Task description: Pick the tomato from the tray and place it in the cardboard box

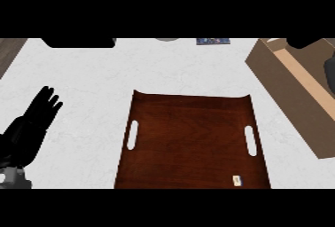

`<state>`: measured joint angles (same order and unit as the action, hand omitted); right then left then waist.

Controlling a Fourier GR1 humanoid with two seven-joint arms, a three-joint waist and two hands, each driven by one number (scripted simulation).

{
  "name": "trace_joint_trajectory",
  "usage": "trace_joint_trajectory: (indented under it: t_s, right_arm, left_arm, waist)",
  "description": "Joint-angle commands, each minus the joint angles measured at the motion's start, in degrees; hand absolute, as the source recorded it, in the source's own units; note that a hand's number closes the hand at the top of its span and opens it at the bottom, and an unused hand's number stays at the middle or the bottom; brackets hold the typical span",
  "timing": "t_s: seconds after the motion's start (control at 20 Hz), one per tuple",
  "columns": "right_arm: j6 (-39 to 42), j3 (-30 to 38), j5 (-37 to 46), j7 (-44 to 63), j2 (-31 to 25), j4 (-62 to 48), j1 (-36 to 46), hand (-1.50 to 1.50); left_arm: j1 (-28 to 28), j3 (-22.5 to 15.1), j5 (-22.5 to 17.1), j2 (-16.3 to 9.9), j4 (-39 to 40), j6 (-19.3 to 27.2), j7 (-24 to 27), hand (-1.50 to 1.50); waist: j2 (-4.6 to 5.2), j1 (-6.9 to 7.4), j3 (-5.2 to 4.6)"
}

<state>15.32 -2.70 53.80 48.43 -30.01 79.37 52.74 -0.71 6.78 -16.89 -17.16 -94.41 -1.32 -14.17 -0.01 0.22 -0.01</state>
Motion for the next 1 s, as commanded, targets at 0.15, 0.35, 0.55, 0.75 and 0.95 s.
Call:
trace_joint_trajectory:
  t_s: [0.15,0.35,0.55,0.75,0.95]
  right_arm:
    - [-8.5,4.8,1.2,-12.1,-2.6,-10.8,-2.1,1.50]
    - [-10.9,6.1,1.2,-17.2,-2.9,-14.6,-4.9,1.50]
    - [-16.3,7.5,1.0,-21.0,0.1,-23.1,-4.5,1.50]
    - [-11.5,10.3,-3.8,-21.1,0.9,-25.4,-7.5,1.50]
    - [-13.5,13.2,-3.9,-19.6,0.6,-31.4,-9.3,-1.50]
  left_arm:
    - [-0.4,1.4,-0.7,0.3,3.0,-2.8,1.7,0.00]
    - [-0.5,2.9,-0.9,-1.0,2.1,-3.5,0.0,0.00]
    - [-3.5,1.4,0.9,0.4,-0.3,-0.3,-3.2,0.00]
    - [-2.8,0.4,2.1,1.7,-1.8,1.3,-3.9,0.00]
    - [0.5,-1.7,3.3,4.3,-3.1,0.8,-1.3,0.00]
  waist:
    - [0.23,0.43,-0.01]
    - [0.16,0.30,0.00]
    - [0.27,0.61,0.03]
    - [0.20,0.38,0.04]
    - [0.23,0.77,0.04]
